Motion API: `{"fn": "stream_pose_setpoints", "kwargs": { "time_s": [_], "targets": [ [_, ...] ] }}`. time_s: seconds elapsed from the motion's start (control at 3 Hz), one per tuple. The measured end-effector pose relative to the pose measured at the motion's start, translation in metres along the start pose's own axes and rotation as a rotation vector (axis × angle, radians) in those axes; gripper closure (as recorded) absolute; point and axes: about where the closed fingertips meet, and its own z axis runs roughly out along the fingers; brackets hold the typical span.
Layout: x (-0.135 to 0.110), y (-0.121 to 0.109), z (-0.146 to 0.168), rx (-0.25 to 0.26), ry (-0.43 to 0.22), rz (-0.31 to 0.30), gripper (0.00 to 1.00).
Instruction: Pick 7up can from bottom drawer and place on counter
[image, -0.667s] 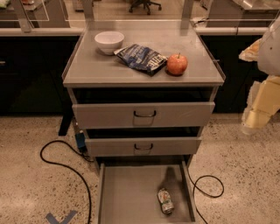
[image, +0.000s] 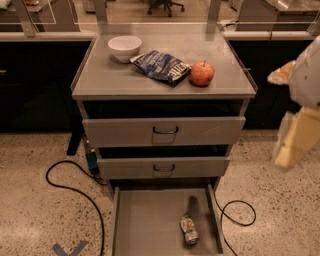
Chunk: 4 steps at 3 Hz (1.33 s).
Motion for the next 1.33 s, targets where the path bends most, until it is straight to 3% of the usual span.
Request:
{"fn": "stream_pose_setpoints", "kwargs": {
  "time_s": [0.33, 0.67, 1.33],
  "targets": [
    [-0.030, 0.057, 0.000, 0.061, -0.109, -0.102, 0.00],
    [-0.063, 0.101, -0.009, 0.130, -0.137, -0.182, 0.00],
    [-0.072, 0.108, 0.007, 0.111, -0.139, -0.171, 0.00]
  ]
}}
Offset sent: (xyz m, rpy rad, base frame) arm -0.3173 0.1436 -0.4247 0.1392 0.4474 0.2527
